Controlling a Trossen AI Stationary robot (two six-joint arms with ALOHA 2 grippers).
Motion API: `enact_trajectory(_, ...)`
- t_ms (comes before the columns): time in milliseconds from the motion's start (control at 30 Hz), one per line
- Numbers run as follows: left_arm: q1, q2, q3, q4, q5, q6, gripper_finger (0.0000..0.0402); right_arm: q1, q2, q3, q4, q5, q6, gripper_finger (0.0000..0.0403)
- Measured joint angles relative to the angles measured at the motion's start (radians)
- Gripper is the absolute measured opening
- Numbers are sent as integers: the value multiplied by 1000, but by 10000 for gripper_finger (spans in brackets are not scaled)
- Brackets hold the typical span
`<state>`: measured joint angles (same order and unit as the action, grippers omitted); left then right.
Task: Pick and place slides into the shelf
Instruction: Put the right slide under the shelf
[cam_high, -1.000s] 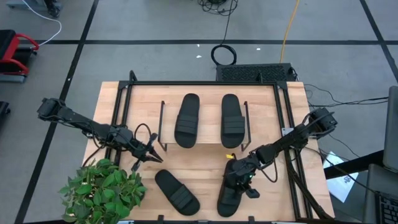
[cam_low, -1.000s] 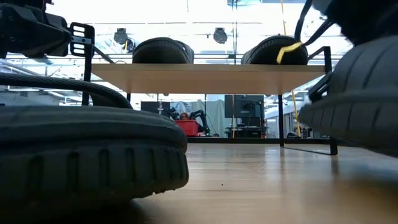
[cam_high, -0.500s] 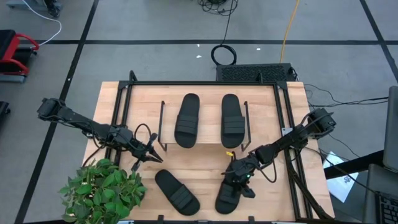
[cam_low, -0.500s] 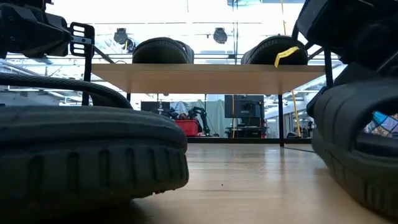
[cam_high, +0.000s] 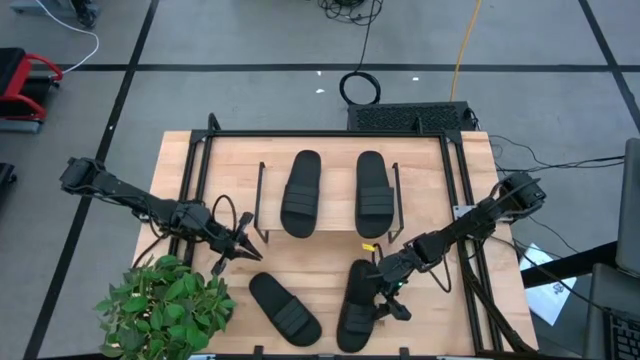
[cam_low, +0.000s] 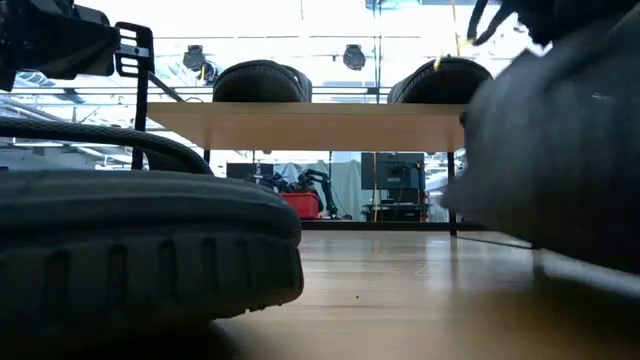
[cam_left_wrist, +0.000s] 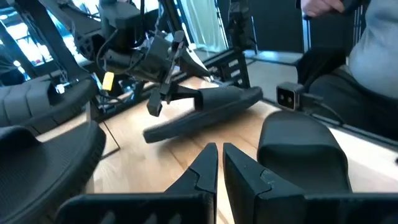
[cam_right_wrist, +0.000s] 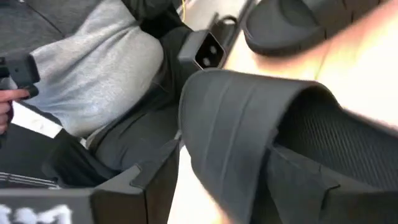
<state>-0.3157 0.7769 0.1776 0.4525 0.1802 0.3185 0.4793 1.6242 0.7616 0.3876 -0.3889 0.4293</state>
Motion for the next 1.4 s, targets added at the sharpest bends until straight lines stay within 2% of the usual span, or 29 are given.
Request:
enact_trajectory(200,-1,0,0,4,-6,1,26,0,-61,0,-119,73,-21,217)
enact_trajectory(300,0,0,0,11,-6,1,26,0,-62,0,-184,77,-16,217)
enact_trajectory(433,-1,0,0,24,-8,1,26,3,-62,0,-177,81,-31,216)
enact_trajectory(533,-6,0,10,24,-47,-5,26,19,-87,0,-174,119,-65,205)
enact_trajectory(700,-44,5,59,-21,-130,-33,26,57,-184,0,-176,221,-186,149)
enact_trajectory(833,-122,44,137,-78,-168,-34,26,90,-246,0,-194,264,-333,68)
enact_trajectory(933,-200,126,214,-103,-286,-36,21,114,-267,0,-210,361,-480,12)
enact_trajectory(1067,-257,303,363,-160,-492,-91,3,112,-280,0,-207,523,-524,25)
enact_trajectory(1167,-243,451,511,-264,-616,-184,6,94,-280,0,-211,552,-549,32)
enact_trajectory(1267,-204,587,665,-426,-603,-278,2,84,-280,0,-215,560,-554,33)
enact_trajectory(1400,-184,731,825,-489,-499,-302,6,93,-292,0,-216,718,-567,27)
